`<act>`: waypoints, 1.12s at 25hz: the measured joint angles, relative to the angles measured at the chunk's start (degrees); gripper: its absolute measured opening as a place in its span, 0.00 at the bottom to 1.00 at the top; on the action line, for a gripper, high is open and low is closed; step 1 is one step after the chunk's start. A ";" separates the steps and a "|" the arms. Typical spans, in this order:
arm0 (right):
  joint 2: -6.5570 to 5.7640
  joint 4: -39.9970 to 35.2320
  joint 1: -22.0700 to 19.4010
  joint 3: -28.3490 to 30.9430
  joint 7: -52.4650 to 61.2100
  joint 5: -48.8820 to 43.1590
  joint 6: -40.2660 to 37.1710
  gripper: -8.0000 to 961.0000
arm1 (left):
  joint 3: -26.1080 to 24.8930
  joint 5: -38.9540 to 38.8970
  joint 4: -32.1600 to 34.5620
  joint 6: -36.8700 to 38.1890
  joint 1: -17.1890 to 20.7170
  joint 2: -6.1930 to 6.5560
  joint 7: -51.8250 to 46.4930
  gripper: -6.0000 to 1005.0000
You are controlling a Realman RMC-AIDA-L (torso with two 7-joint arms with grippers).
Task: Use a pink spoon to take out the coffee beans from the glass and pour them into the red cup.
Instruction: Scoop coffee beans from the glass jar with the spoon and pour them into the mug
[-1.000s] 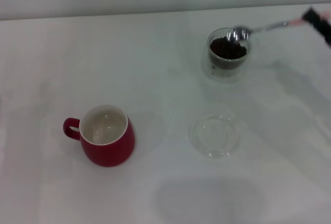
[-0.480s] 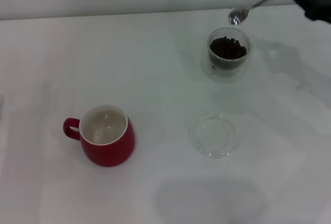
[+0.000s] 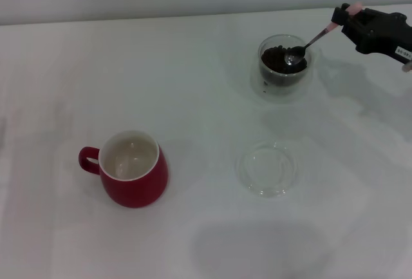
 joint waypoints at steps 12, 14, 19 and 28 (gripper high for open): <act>0.14 0.59 0.70 -2.94 0.68 -0.11 3.92 0.18 | 0.00 0.09 0.31 0.00 0.19 -0.07 0.00 0.72; 0.12 0.59 0.72 -3.11 2.79 -0.12 4.62 0.18 | 0.00 0.09 0.58 0.00 0.23 -0.07 0.00 0.72; -0.07 0.55 0.77 -3.75 10.04 -0.88 7.77 0.18 | 0.00 0.08 0.81 0.01 0.24 -0.07 0.00 0.72; -0.70 0.39 1.53 -4.58 21.38 -3.95 9.08 0.18 | 0.00 0.08 0.79 0.01 0.19 -0.07 0.00 0.72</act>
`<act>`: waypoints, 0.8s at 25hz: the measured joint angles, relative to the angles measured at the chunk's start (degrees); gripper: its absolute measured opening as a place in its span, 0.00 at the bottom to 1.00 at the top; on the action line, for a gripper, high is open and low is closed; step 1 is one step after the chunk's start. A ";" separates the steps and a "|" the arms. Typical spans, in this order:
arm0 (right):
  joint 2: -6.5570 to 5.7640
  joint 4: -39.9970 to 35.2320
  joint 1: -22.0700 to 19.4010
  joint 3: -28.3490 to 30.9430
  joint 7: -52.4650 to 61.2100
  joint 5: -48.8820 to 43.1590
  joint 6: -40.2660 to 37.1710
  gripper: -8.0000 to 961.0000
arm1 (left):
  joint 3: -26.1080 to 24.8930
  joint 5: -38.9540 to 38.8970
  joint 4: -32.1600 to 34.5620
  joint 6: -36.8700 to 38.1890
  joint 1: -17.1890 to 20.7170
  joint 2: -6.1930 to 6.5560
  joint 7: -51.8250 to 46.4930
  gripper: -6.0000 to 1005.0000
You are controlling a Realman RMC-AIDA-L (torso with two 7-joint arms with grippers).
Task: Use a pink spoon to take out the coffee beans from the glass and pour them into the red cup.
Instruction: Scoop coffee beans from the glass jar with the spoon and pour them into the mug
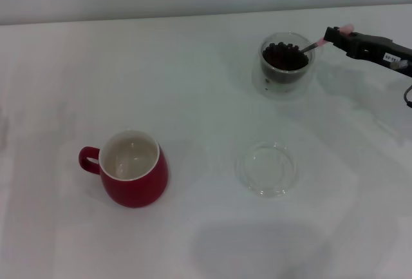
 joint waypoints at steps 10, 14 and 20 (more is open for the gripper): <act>-0.89 0.12 -0.69 0.09 12.90 -0.48 0.40 0.19 | 0.00 0.01 -0.03 0.00 0.15 0.08 0.00 0.72; -1.16 0.58 -0.80 0.01 17.17 -0.61 0.50 0.19 | 0.00 0.01 -0.27 0.00 0.05 0.09 0.00 0.72; -0.98 0.79 -1.24 0.36 20.83 -0.61 0.88 0.19 | 0.00 0.00 -0.45 0.00 0.07 0.18 0.00 0.72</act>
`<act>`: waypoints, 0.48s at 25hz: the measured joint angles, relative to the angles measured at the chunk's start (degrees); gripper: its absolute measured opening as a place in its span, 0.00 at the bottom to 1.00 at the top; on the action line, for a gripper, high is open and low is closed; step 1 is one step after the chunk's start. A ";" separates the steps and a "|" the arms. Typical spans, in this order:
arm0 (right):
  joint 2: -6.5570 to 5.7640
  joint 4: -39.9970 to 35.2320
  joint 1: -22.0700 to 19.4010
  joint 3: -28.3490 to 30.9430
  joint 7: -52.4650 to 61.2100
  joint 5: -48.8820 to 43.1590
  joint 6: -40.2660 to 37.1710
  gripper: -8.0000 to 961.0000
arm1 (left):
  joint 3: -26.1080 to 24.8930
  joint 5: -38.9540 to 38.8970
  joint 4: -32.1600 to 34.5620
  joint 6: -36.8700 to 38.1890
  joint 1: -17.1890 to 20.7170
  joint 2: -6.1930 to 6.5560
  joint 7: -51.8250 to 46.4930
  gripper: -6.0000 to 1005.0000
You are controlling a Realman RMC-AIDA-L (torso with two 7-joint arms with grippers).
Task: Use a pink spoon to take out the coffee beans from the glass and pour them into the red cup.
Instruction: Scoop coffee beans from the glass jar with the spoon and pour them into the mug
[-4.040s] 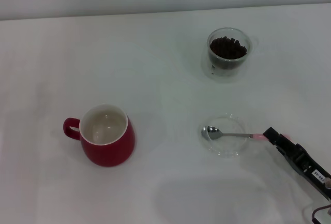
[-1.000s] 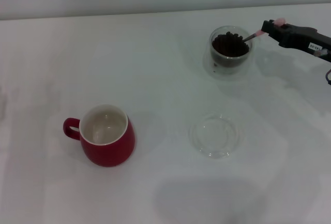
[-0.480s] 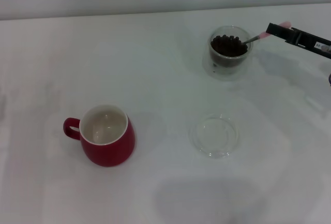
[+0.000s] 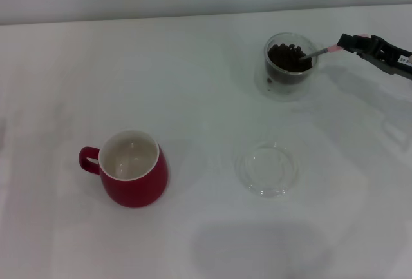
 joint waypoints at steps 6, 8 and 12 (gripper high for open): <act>0.23 -0.36 -0.07 -0.03 0.21 0.00 -0.12 0.19 | 0.00 0.00 -0.08 0.00 0.10 0.00 0.06 0.72; 0.32 -0.60 -0.07 -0.07 0.21 0.02 -0.22 0.19 | 0.00 0.00 -0.08 0.00 0.10 0.00 0.08 0.72; 0.38 -0.64 -0.05 0.05 0.42 0.18 -0.65 0.19 | 0.00 0.00 -0.08 0.00 0.10 0.00 0.14 0.72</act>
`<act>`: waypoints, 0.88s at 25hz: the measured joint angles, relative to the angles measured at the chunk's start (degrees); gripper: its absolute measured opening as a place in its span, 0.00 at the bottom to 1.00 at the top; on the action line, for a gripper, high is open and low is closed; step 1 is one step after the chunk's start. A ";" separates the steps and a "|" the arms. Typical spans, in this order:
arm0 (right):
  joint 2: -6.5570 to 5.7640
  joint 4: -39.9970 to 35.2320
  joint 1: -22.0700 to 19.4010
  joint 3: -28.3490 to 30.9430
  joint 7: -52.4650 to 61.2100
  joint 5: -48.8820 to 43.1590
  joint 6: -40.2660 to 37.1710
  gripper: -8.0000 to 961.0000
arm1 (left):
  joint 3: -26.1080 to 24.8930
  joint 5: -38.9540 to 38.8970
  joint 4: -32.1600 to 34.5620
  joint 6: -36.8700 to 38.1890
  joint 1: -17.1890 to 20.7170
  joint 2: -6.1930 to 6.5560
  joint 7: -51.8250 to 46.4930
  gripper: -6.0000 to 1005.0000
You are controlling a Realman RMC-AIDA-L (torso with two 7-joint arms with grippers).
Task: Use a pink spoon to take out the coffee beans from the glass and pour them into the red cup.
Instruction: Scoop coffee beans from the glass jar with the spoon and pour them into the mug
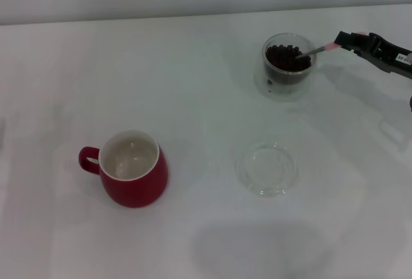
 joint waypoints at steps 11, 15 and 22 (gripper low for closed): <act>-0.76 -0.21 0.33 0.07 4.35 -0.15 -0.39 0.20 | 0.00 0.00 0.00 0.02 -0.26 0.09 0.01 0.72; -0.92 -0.21 0.42 0.06 5.39 -0.03 -0.32 0.20 | 0.00 -0.05 0.00 0.06 -0.26 0.09 -0.02 0.72; -1.68 -0.21 0.44 0.04 8.11 -0.16 -0.62 0.20 | -0.26 -0.21 0.00 0.17 -0.03 0.09 -0.04 0.72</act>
